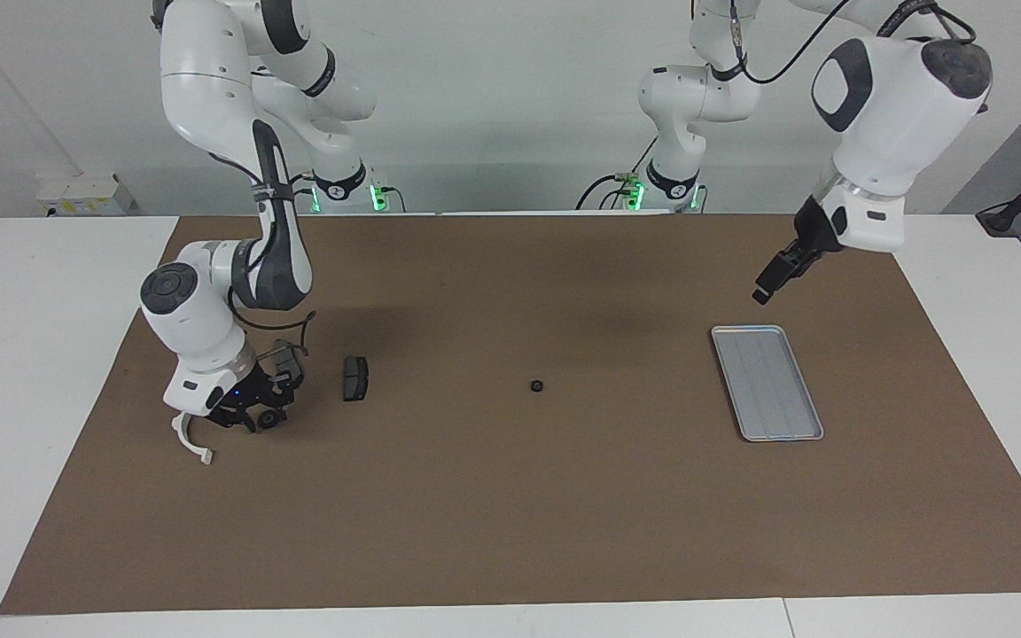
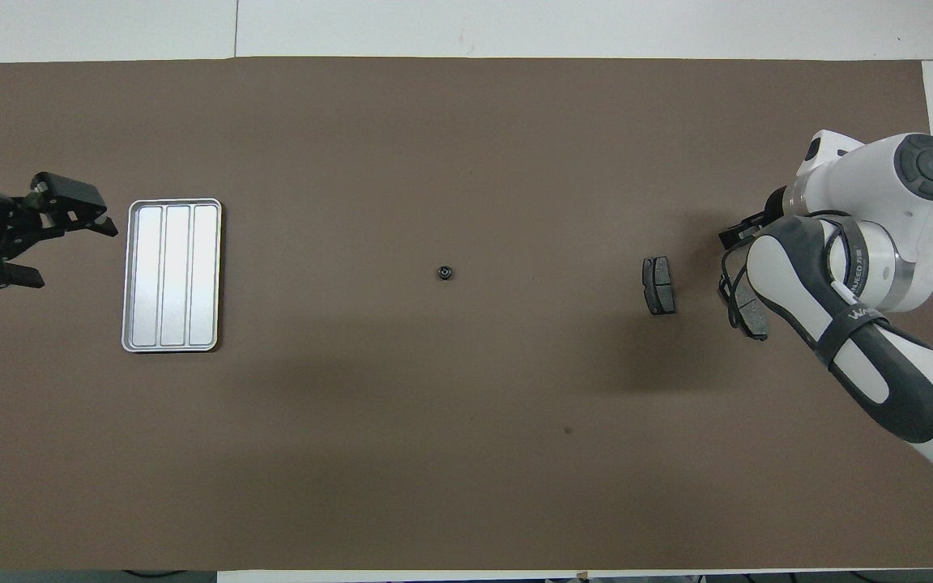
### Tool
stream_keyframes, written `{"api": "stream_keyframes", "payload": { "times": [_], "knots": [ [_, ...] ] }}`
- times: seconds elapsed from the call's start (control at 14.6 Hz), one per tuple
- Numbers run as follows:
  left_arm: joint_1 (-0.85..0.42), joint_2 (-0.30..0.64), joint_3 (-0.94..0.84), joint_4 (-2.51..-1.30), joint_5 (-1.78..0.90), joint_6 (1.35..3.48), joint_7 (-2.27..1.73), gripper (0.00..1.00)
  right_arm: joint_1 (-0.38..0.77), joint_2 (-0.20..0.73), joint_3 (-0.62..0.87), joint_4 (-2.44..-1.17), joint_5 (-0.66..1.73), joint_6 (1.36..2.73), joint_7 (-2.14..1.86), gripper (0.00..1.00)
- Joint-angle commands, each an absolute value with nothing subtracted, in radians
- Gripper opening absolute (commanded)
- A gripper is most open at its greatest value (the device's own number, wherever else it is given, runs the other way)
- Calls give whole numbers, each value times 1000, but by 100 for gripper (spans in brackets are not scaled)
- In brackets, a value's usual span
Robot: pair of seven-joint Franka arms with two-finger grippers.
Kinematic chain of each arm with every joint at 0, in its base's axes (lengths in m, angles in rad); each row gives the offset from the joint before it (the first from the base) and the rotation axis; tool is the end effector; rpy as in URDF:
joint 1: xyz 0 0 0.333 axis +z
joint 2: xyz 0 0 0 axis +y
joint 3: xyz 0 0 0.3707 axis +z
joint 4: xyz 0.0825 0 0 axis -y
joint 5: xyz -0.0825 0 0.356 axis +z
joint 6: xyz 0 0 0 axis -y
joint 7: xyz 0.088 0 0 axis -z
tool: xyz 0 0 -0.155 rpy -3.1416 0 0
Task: Place bearing gear from tray to pile
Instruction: 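Move the right gripper over the gear at mid-table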
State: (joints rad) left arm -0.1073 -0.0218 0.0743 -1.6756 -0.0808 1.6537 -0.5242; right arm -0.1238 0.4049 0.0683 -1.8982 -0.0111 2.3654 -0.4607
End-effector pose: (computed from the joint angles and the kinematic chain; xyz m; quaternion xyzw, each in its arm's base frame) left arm 0.5234 -0.0287 0.6036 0.9684 0.2462 -0.0114 0.0395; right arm 0.6381 -0.0390 0.3159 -0.9789 -0.2018 -0.0330 0.0009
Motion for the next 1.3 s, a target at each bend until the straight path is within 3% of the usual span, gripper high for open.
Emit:
{"api": "stream_keyframes", "payload": {
  "times": [0.0,0.27,0.62,1.03,1.24],
  "knots": [
    [-37,-15,38,-1632,-41,1582,-440,100,-98,367,87,-1878,-5,2280,-379,81],
    [5,-55,23,-1698,-46,1586,-275,100,39,325,87,-1777,-5,2125,-134,81],
    [12,-69,17,-1741,-45,1624,-247,100,233,305,84,-1731,-9,2108,177,82],
    [60,-18,-63,-1645,14,1580,-144,100,451,369,84,-1620,-26,2072,478,82],
    [57,-47,-69,-1709,11,1604,-137,100,504,422,87,-1578,-26,2074,567,82]
  ]
}}
